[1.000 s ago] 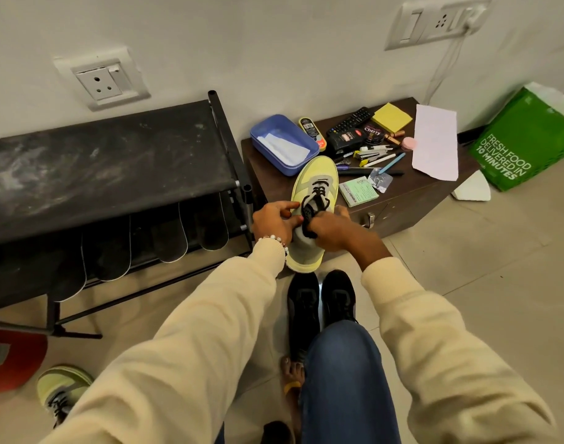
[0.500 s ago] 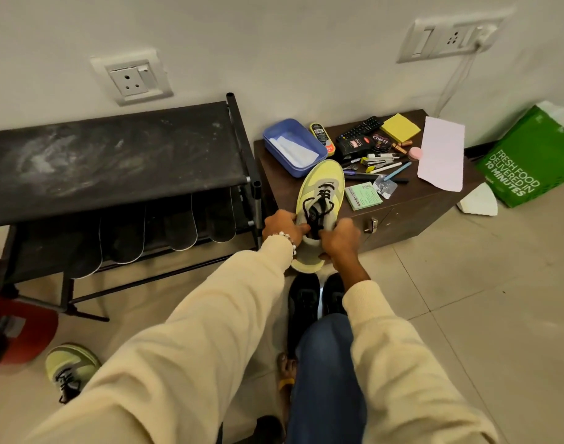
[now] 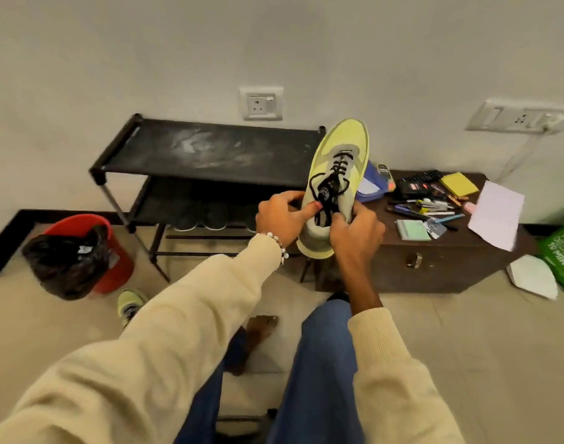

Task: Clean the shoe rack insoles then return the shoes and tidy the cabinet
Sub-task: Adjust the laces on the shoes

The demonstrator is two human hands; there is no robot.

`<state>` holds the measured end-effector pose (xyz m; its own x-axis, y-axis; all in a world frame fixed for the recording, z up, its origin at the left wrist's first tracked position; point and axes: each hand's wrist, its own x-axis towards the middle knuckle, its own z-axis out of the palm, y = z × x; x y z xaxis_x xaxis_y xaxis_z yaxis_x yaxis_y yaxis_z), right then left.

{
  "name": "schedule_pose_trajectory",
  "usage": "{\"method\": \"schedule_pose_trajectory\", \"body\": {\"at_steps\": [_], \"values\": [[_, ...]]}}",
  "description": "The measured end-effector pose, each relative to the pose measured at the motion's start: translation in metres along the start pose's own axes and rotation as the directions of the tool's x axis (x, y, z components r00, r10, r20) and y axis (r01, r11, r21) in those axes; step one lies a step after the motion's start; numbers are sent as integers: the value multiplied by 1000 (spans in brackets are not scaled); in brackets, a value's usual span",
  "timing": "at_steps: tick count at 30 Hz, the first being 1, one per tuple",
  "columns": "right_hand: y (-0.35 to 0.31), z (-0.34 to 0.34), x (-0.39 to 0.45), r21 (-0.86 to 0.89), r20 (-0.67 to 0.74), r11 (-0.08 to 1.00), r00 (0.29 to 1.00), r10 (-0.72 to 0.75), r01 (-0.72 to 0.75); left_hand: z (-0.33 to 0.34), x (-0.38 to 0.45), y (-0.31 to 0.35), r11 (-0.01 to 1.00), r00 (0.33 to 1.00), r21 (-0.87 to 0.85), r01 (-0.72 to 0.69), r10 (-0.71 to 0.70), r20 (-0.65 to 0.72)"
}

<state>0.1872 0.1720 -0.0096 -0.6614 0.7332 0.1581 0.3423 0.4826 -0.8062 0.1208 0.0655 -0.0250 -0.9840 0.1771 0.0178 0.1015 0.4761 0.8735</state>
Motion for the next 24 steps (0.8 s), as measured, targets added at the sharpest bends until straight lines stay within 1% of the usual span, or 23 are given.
{"method": "schedule_pose_trajectory", "body": {"at_steps": [3,6,8,9,12,13,15,16,17,19,21,24], "values": [[-41,20,-32,31,85,990,987,-139,137,-65,-14,-13,999,992,23,43,-40,-123],[-82,60,-71,81,223,963,937,-268,256,-136,-26,-42,991,971,78,111,-92,-219],[-103,91,-96,103,323,942,884,-336,320,-179,-34,-68,977,956,128,173,-135,-260],[-115,113,-112,122,385,930,847,-366,346,-203,-38,-88,967,942,136,215,-169,-291],[-136,175,-152,204,553,899,712,-432,387,-256,-49,-149,931,883,142,337,-260,-391],[-139,195,-164,224,615,892,653,-441,392,-268,-55,-169,914,862,145,379,-292,-414],[-140,242,-187,234,750,885,504,-428,403,-288,-65,-219,872,814,132,471,-371,-447],[-138,267,-198,231,815,891,422,-396,391,-295,-69,-246,845,787,129,518,-412,-459],[-134,288,-205,223,874,911,343,-344,346,-299,-74,-270,815,761,131,565,-453,-464],[-126,328,-217,173,963,970,178,-202,169,-303,-81,-317,742,707,136,656,-541,-455],[-115,368,-228,48,999,999,4,-48,17,-302,-88,-363,670,658,152,726,-613,-437],[-90,419,-244,-164,960,981,-245,133,-109,-291,-103,-424,589,608,196,784,-667,-430]]}}
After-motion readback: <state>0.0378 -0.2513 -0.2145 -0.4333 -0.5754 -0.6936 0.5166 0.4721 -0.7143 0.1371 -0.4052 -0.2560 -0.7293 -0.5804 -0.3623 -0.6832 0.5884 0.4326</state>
